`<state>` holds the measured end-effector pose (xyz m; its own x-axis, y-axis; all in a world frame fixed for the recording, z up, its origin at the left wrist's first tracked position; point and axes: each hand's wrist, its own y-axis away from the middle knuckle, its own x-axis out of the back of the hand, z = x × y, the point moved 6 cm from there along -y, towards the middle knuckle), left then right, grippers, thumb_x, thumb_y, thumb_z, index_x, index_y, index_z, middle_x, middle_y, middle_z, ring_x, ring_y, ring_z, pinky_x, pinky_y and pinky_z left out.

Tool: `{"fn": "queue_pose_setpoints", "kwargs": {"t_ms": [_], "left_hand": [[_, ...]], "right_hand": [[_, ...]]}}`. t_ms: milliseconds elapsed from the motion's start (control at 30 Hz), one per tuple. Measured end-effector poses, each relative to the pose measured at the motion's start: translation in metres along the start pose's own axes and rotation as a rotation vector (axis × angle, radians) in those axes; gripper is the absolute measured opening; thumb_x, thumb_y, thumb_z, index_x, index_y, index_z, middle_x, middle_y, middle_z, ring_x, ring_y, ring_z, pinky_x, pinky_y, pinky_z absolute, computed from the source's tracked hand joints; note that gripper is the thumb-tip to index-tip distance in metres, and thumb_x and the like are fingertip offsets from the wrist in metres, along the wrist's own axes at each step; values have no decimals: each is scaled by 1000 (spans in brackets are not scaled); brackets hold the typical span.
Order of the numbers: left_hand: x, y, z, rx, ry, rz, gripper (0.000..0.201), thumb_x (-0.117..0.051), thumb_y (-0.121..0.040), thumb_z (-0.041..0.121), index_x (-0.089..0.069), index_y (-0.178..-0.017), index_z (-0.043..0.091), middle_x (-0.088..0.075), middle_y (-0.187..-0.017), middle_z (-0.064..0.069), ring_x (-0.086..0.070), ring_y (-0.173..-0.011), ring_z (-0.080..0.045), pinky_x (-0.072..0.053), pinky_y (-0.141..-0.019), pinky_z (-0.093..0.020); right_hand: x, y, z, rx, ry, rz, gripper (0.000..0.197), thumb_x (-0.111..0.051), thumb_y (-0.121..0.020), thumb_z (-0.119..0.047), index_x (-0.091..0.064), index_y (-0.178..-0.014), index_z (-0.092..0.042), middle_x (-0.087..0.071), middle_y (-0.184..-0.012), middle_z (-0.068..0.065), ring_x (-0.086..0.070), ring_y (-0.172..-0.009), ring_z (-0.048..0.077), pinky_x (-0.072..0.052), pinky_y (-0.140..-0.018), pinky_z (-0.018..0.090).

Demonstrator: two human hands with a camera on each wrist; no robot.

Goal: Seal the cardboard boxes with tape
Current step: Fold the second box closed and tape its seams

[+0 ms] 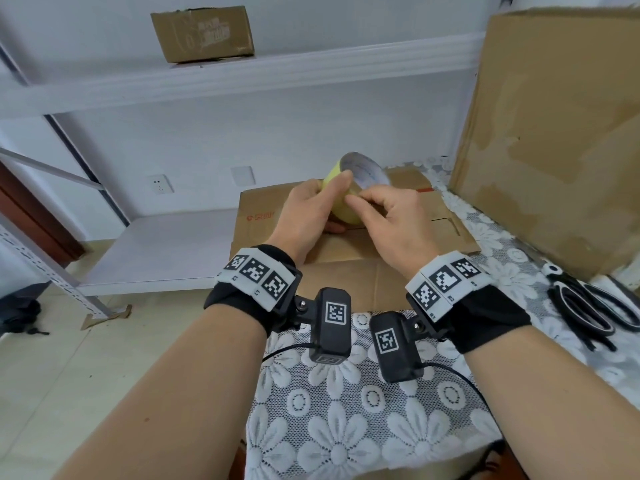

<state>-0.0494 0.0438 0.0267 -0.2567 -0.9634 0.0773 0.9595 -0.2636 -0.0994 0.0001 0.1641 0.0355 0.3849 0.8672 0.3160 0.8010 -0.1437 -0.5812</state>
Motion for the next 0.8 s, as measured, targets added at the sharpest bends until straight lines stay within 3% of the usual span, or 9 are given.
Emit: {"fn": "queue_pose_setpoints", "kwargs": {"t_ms": [100,167,300,433,533,633,700,800], "left_hand": [[0,1,0,11,21,11,29,-56,-96,38,-60,-93,9,-63,-90,-8,-64,-84,-20,-56,-64,-25],[1,1,0,13,26,13,28,-56,-97,38,-59,-92,10,-63,-90,-9,-64,-83,-20,-56,-65,-25],[1,2,-1,6,25,10,27,-57,-96,37,-58,-91,11,-63,-92,-11,-64,-86,-23,-56,-65,-25],[1,2,1,4,28,16,25,-56,-97,35,-59,-88,11,-61,-83,-5,-63,-80,-20,-54,-61,-24],[2,2,0,14,41,24,26,-56,-97,35,-60,-87,11,-60,-79,-3,-62,-76,-19,-54,-60,-24],[3,1,0,23,65,19,27,-58,-96,35,-60,-94,8,-60,-82,-7,-63,-74,-21,-56,-63,-28],[4,2,-1,27,80,13,29,-60,-95,35,-58,-99,6,-62,-84,-8,-65,-74,-21,-57,-66,-29],[2,3,-1,16,77,-11,30,-62,-94,34,-56,-100,5,-65,-86,-10,-67,-73,-19,-57,-65,-28]], "right_hand": [[-1,0,-2,27,16,-18,35,-56,-95,-19,-52,-61,-19,-39,-53,-10,-34,-52,5,-27,-52,18],[-3,0,-1,21,37,-41,34,-55,-96,-20,-51,-62,-21,-39,-55,-11,-35,-53,5,-28,-54,18],[-2,-1,2,-8,-11,-16,30,-65,-90,-23,-60,-64,-7,-45,-54,-11,-38,-53,3,-31,-54,16],[-4,-1,-1,49,19,-46,29,-59,-93,-16,-61,-67,-2,-42,-55,-10,-39,-54,4,-30,-55,14],[-6,0,-1,66,52,-98,26,-53,-95,-13,-63,-75,1,-48,-62,-1,-41,-60,4,-32,-60,16],[-7,0,-1,46,59,-146,24,-50,-96,-12,-64,-82,2,-56,-73,11,-47,-69,14,-38,-65,24],[-8,0,-1,20,56,-150,24,-51,-94,-12,-63,-78,1,-57,-74,12,-49,-71,17,-40,-66,28],[-9,-2,-2,-10,44,-104,32,-51,-86,-19,-50,-58,-3,-45,-58,4,-39,-58,13,-34,-56,29]]}}
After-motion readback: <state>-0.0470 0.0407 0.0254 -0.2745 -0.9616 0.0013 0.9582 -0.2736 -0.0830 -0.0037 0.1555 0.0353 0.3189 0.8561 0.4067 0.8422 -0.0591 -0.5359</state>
